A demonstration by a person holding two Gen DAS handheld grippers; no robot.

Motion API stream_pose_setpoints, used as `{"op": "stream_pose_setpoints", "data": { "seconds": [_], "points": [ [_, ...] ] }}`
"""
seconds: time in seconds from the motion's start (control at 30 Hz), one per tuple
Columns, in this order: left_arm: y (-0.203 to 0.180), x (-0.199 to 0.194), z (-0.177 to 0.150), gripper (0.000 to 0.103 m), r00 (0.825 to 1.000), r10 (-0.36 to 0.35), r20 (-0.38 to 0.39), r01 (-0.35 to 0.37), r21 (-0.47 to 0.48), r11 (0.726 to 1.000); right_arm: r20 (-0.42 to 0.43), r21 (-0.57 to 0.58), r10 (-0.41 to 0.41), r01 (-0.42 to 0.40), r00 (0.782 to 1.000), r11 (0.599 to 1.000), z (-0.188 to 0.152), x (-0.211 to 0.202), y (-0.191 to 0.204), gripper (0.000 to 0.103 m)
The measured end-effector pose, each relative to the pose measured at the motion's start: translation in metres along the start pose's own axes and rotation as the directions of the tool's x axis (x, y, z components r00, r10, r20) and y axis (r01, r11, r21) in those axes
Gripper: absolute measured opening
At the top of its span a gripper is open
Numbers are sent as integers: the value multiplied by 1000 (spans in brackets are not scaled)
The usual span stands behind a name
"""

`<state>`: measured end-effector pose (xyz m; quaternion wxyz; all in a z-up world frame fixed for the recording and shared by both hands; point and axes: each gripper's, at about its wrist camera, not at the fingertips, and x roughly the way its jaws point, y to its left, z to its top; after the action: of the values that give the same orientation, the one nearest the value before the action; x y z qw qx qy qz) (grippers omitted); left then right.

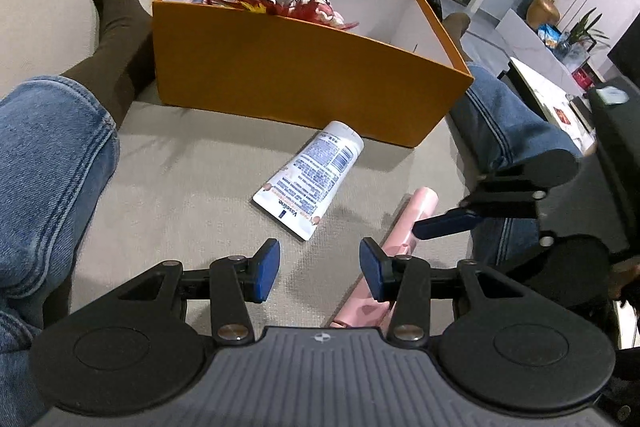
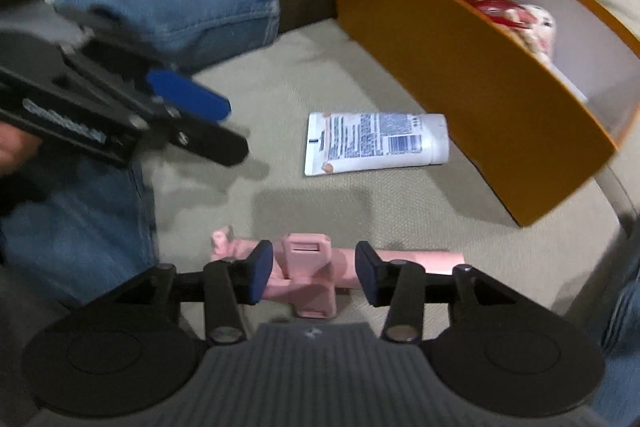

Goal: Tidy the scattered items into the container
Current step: 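Grasp the pink plastic toy with the right gripper while the left moves toward the white tube, then grasp the white lotion tube with the left gripper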

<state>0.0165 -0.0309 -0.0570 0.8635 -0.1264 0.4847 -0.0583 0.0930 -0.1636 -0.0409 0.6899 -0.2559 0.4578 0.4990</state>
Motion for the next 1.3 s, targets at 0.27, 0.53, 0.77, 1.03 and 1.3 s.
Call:
{"op": "stream_pose_setpoints", "data": {
  "seconds": [0.27,0.53,0.77,1.03,1.3],
  "points": [
    [4,0,-3,51,1000,1,-1,-1,-29,1000,-88,-14,126,-127,988,992,12,21,-18,34],
    [7,9,-1,51,1000,-3,-20,3,-28,1000,-38,137,40,-35,998,990,6,7,-41,29],
    [3,23,15,51,999,38,-36,-36,57,998,-62,280,-7,25,998,960,1,-3,-72,29],
    [23,70,25,56,989,66,-130,-84,-137,987,-77,278,19,3,997,960,-11,-11,-71,33],
    [38,84,20,56,995,12,-103,-41,-284,958,89,311,-75,44,993,949,6,-24,-80,33]
  ]
}}
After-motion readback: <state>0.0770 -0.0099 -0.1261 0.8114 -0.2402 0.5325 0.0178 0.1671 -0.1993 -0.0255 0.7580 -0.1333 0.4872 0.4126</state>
